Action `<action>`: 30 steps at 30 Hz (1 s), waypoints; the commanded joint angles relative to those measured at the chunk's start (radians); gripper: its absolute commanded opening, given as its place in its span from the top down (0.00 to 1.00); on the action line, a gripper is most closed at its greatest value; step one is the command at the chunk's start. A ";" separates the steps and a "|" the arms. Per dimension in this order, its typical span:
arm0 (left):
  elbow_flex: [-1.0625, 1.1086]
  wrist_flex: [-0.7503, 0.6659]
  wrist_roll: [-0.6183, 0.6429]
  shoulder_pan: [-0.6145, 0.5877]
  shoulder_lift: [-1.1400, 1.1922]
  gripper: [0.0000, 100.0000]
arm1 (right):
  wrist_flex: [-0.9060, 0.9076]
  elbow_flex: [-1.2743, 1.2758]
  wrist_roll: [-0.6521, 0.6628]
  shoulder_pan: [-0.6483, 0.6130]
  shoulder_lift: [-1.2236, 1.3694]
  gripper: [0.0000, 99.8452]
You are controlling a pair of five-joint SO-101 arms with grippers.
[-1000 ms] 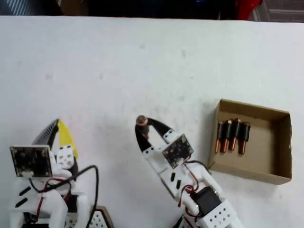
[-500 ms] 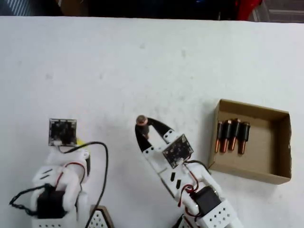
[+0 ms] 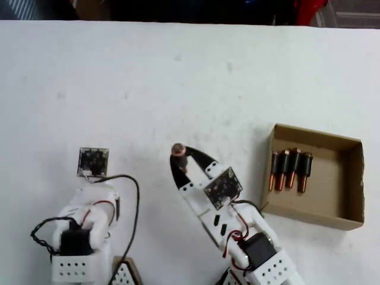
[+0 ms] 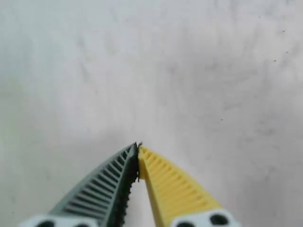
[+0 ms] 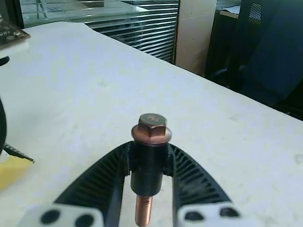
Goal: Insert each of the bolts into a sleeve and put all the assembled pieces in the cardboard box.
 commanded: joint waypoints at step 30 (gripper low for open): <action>0.000 0.061 -0.009 0.051 -0.005 0.98 | 0.354 -0.295 0.014 0.314 -0.015 0.98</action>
